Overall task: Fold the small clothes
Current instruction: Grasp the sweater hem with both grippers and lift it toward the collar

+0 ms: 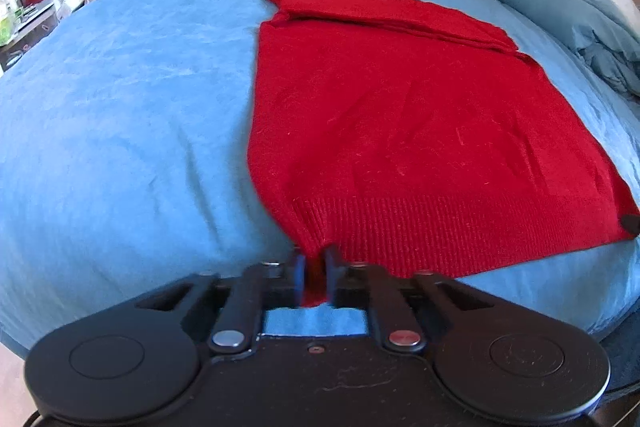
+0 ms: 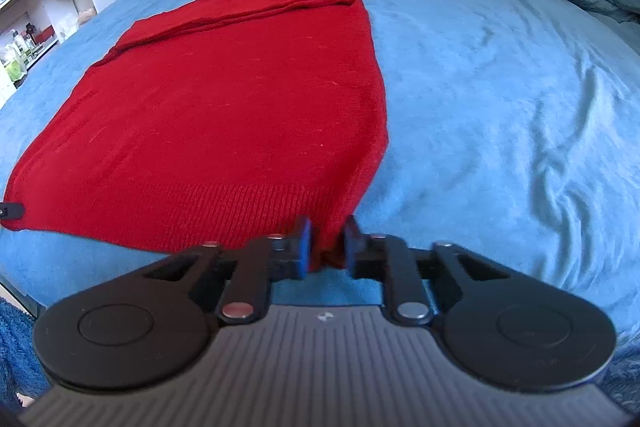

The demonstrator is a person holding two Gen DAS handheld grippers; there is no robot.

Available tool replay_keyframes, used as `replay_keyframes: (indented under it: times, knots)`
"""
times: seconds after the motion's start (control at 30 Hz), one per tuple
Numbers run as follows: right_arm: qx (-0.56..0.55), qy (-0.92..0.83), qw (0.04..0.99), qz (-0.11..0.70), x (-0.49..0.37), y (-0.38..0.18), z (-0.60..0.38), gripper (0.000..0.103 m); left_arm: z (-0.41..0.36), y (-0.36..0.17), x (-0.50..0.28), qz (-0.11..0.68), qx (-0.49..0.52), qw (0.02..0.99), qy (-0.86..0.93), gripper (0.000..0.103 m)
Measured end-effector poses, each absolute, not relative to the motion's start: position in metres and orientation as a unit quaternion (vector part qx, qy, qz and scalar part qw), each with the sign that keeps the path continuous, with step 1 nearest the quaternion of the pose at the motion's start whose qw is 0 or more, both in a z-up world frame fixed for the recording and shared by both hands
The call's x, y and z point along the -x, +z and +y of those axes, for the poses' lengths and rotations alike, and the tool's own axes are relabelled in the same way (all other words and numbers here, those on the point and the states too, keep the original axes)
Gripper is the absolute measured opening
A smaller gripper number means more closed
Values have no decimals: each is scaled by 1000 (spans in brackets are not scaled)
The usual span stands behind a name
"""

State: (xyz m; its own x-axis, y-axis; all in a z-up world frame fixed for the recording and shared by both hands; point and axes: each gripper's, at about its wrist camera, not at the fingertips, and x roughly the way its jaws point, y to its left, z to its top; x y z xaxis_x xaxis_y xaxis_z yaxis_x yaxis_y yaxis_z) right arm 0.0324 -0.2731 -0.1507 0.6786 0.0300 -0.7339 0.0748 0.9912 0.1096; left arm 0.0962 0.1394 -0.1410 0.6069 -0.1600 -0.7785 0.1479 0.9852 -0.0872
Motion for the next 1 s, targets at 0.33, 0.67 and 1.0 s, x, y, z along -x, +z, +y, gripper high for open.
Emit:
replay_keyframes:
  times: [0.33,0.67,1.0]
  knots:
    - [-151,12,924,351,-41,-90,-304,20,149,-59,-110,376,69,921,-79,6]
    - [-194,40,946,256,-238,40,-334,20,121,51,-317,271,94,957,-27,6]
    - [-197,-24,927,319,-481,-39,-329,20,104,-68,-519,360,83,929,23,6]
